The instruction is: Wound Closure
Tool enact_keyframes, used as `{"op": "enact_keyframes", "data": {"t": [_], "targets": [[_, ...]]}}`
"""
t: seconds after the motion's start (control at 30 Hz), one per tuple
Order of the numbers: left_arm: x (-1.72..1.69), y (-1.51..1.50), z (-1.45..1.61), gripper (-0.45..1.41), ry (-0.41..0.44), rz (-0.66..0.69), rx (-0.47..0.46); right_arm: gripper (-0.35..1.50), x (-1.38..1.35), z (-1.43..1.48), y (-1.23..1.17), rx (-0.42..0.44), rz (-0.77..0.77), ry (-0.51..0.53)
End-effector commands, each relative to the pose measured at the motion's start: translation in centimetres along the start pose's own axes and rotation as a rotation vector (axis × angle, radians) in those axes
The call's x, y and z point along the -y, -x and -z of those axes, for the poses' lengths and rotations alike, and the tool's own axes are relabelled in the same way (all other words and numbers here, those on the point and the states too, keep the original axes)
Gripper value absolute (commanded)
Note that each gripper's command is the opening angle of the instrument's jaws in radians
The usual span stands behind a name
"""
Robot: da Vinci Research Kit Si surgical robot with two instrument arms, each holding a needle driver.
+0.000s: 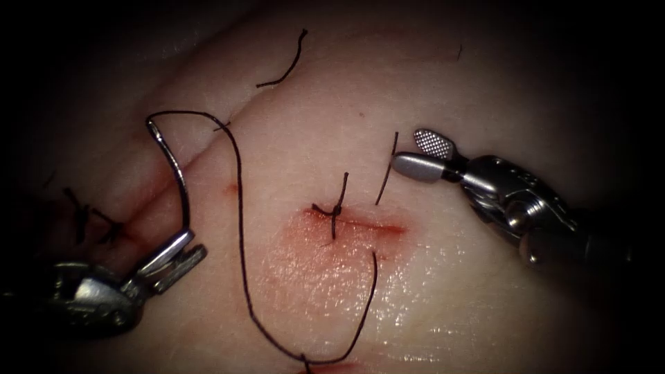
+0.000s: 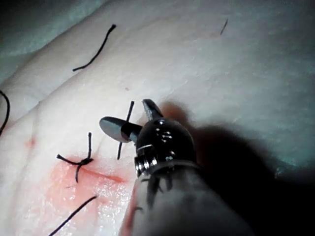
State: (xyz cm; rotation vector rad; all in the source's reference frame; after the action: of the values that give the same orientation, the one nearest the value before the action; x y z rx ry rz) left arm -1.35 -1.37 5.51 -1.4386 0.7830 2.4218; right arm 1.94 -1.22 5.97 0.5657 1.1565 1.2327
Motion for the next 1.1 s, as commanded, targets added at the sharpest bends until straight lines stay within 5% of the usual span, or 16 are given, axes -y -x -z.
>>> {"op": "enact_keyframes", "data": {"t": [0.03, 0.4, 0.43, 0.53, 1.1], "targets": [[-0.05, 0.02, -0.05, -0.45, 0.000, 0.001, -0.001, 1.23, -0.02, -0.17, 0.03, 0.009, -0.013, -0.003], [-0.06, 0.01, -0.05, -0.45, 0.000, 0.001, 0.000, 1.18, -0.02, -0.37, 0.13, 0.030, -0.048, -0.019], [-0.06, 0.01, -0.05, -0.45, 0.000, 0.001, 0.000, 0.95, -0.02, -0.36, 0.13, 0.036, -0.048, -0.018], [-0.06, 0.01, -0.05, -0.45, 0.000, 0.001, 0.000, -0.35, 0.00, -0.29, 0.13, 0.048, -0.025, -0.003], [-0.06, 0.01, -0.05, -0.45, 0.012, -0.001, 0.008, -0.35, 0.54, -0.06, -0.31, -0.074, 0.139, -0.017]]}}
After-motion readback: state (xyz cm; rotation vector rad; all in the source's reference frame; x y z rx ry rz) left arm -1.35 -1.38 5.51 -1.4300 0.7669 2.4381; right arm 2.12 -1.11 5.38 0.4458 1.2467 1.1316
